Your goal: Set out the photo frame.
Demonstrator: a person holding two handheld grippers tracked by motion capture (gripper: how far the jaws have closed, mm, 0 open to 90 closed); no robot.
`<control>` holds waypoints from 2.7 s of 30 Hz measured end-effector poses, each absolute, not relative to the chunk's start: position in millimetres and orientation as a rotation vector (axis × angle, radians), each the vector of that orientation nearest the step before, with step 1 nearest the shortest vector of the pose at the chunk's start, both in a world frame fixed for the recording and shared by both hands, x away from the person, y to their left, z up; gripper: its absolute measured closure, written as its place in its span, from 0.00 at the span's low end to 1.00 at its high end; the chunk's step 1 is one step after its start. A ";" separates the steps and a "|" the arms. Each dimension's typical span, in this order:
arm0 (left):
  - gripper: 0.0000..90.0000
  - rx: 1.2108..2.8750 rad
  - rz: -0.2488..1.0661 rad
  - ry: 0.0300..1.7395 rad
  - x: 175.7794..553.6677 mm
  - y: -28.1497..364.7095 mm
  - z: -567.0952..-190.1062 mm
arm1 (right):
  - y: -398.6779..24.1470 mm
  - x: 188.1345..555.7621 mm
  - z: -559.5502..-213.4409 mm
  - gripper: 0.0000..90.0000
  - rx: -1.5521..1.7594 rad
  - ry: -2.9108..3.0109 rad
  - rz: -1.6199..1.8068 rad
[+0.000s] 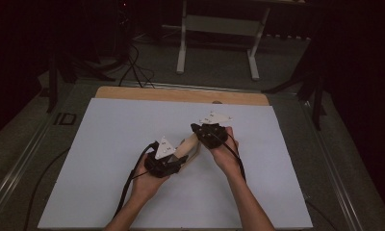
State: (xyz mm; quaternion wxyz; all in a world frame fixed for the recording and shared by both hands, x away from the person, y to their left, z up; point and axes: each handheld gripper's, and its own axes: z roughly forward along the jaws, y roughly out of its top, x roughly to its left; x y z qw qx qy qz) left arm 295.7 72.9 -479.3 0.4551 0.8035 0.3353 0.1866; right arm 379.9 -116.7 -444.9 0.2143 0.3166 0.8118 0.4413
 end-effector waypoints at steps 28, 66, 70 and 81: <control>0.60 1.964 0.519 0.959 307.8 92.0 -480.5 | -128.7 369.3 -440.6 1.00 0.909 2.265 1.149; 0.58 1.972 0.496 0.970 314.8 95.9 -486.2 | -166.7 324.2 -460.3 0.40 0.814 2.312 1.331; 0.56 1.976 0.485 0.958 316.1 96.0 -487.4 | -161.1 326.9 -469.6 0.40 0.806 2.346 1.299; 0.52 1.987 0.508 0.918 321.7 93.6 -491.0 | -162.9 332.7 -481.6 0.48 0.833 2.352 1.293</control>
